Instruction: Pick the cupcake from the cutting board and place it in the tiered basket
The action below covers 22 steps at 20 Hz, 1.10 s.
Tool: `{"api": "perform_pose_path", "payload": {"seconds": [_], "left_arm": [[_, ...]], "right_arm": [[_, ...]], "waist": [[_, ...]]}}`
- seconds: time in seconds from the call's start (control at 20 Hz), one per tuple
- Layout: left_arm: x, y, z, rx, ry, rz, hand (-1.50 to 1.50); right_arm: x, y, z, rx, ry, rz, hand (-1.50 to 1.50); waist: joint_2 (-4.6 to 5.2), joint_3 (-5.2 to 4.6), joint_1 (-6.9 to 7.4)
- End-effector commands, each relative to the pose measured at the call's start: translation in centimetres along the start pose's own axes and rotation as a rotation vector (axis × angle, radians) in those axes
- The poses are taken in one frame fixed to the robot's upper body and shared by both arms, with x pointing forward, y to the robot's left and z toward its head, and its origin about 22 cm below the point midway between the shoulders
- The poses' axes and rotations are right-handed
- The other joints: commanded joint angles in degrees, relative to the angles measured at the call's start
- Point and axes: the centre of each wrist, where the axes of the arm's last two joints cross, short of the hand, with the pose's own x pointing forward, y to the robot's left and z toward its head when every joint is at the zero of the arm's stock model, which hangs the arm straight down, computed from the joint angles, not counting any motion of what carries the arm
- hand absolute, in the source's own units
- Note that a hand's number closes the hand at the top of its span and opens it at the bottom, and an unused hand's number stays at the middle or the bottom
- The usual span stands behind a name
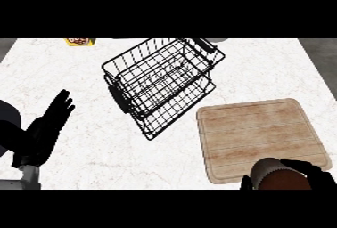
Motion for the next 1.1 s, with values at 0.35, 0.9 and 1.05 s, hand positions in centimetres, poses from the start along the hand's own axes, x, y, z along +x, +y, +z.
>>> {"api": "perform_pose_path", "payload": {"seconds": [0.35, 0.9, 1.05], "left_arm": [[0.6, 0.1, -0.3, -0.042, -0.010, 0.001, 0.00], [1.4, -2.1, -1.9, -0.072, -0.018, -0.015, 0.00], [0.3, -2.5, -1.7, -0.073, -0.009, -0.022, 0.00]], "right_arm": [[6.7, -4.3, 2.1, -0.010, -0.013, -0.117, 1.50], [13.3, 0.5, -4.3, 0.000, -0.007, -0.145, 1.50], [15.5, 1.5, -6.1, 0.013, 0.000, -0.133, 1.50]], "waist": [[0.76, -0.06, 2.44], [1.49, -0.05, 4.50], [1.34, -0.02, 4.65]]}}
